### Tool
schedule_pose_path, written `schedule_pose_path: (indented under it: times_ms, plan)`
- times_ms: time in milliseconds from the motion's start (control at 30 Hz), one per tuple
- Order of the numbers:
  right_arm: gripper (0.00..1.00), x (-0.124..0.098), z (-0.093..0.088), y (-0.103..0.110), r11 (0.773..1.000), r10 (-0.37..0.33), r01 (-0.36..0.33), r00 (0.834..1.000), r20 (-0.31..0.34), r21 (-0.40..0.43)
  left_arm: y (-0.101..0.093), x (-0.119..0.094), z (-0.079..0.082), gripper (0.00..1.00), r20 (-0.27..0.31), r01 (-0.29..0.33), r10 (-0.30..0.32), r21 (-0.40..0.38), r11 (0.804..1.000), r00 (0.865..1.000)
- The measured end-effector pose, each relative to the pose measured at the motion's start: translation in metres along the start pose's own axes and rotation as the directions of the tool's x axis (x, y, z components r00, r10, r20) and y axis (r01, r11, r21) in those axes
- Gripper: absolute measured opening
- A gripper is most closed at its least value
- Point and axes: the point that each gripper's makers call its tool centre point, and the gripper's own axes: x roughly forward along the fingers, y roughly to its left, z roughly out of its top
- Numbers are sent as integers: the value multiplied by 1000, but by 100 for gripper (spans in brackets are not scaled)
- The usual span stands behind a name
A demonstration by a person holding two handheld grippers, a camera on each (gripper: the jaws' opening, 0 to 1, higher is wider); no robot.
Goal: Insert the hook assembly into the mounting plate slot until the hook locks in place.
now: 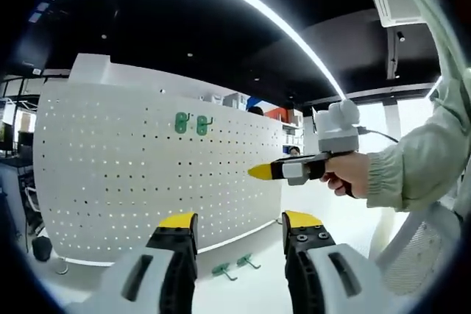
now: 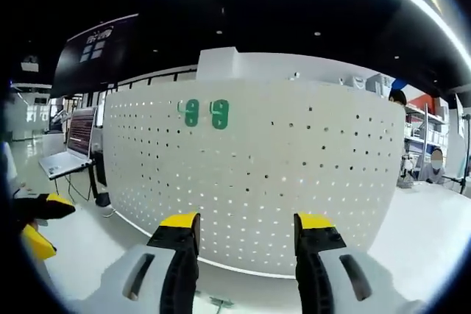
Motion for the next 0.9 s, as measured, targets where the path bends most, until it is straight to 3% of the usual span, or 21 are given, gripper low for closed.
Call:
schedule_pose_path:
  times_ms: [467, 900]
  plan:
    - [49, -38, -16, -20, 999, -26, 26, 1000, -18, 40, -4, 2, -17, 47, -64, 17, -14, 55, 998, 998]
    - [49, -72, -22, -12, 999, 13, -13, 1000, -2, 51, -4, 1, -32, 46, -127, 20, -10, 81, 996, 992]
